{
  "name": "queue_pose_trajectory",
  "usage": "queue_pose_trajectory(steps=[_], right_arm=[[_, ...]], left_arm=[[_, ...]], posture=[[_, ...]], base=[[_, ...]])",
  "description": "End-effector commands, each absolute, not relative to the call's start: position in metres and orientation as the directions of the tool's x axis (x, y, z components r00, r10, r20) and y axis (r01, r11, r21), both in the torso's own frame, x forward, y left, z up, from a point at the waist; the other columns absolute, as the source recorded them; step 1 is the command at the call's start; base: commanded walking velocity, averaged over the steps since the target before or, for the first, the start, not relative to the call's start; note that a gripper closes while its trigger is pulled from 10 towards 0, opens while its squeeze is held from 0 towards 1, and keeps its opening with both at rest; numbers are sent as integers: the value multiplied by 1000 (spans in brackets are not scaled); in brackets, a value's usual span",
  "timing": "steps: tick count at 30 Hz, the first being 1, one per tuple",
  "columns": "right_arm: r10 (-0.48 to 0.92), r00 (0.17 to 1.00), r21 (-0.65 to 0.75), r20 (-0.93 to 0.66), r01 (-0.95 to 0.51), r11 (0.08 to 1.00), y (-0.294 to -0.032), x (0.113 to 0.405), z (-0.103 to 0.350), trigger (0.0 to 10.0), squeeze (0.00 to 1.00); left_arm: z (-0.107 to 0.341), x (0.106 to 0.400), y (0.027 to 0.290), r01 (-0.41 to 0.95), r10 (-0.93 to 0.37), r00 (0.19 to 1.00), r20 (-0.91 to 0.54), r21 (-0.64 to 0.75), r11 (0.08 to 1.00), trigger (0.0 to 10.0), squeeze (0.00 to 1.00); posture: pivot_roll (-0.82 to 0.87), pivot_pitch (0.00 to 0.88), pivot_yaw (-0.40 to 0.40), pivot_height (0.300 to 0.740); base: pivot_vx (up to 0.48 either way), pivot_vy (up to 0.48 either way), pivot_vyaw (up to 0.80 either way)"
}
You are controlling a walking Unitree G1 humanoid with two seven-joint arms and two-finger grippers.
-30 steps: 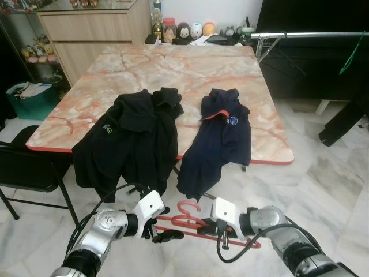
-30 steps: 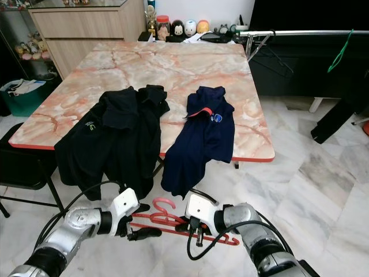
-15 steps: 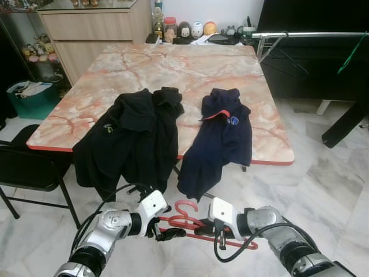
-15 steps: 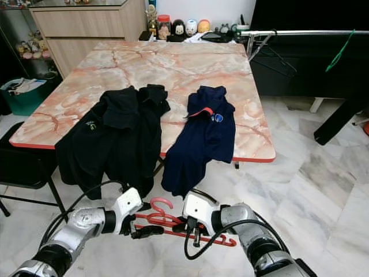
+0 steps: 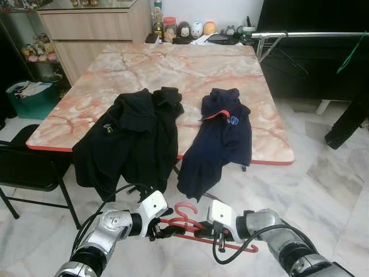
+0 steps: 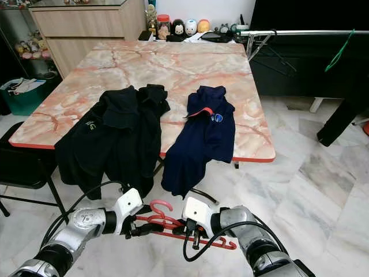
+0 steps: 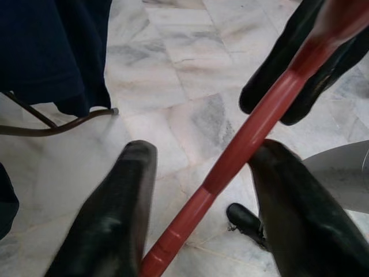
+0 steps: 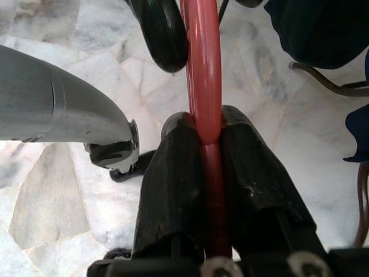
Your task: Hang hanger
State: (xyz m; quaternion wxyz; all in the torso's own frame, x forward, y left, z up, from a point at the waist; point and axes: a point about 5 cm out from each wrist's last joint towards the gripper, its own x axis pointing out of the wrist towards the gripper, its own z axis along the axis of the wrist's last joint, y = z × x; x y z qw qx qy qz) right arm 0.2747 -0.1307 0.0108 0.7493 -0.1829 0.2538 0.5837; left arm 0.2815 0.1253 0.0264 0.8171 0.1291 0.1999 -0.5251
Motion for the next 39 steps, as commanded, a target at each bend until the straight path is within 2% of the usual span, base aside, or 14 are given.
queue_pose_trajectory(steps=[1, 15, 16, 17, 18, 22, 23, 24, 25, 39], right_arm=[[772, 195, 12, -605, -967, 253, -130, 275, 10, 10000, 0], [743, 221, -3, -632, -959, 283, -142, 272, 5, 10000, 0], [743, 226, -8, -630, -959, 285, -142, 272, 5, 10000, 0], [743, 227, -9, -630, -958, 285, -142, 272, 5, 10000, 0], [742, 227, -11, -631, -959, 284, -142, 273, 5, 10000, 0], [743, 227, -15, -630, -960, 280, -141, 274, 7, 10000, 0], [745, 225, -17, -628, -961, 277, -140, 275, 8, 10000, 0], [748, 224, -18, -625, -962, 273, -139, 276, 9, 10000, 0], [751, 223, -20, -622, -963, 270, -138, 276, 9, 10000, 0], [790, 176, -40, -587, -981, 188, -128, 284, 23, 10000, 0]], left_arm=[[28, 284, 128, 911, -804, 367, -468, 6, 412, 0, 0], [25, 280, 127, 923, -815, 331, -476, -16, 384, 0, 0], [25, 280, 128, 921, -811, 334, -481, -13, 388, 471, 0], [24, 280, 128, 921, -809, 336, -483, -12, 390, 471, 0], [24, 280, 129, 920, -804, 339, -489, -7, 392, 10000, 0], [23, 280, 130, 921, -801, 337, -495, -4, 390, 10000, 0], [23, 279, 130, 922, -803, 330, -495, -13, 387, 10000, 180], [22, 279, 129, 923, -808, 320, -495, -29, 383, 10000, 180], [22, 278, 129, 925, -808, 317, -496, -27, 380, 10000, 1000], [23, 279, 127, 930, -812, 308, -496, -22, 366, 10000, 1000]], posture=[[108, 0, -15, 740], [109, 0, -15, 740], [108, 0, -15, 740], [108, 0, -15, 740], [108, 0, -15, 740], [109, 0, -17, 740], [108, 0, -17, 740], [108, 0, -17, 740], [108, 0, -17, 740], [109, 0, -20, 740]], base=[[0, 0, 0], [0, 0, 0], [0, 0, 0], [0, 0, 0], [0, 0, 0], [0, 0, 0], [0, 0, 0], [0, 0, 0], [0, 0, 0], [0, 0, 0]])
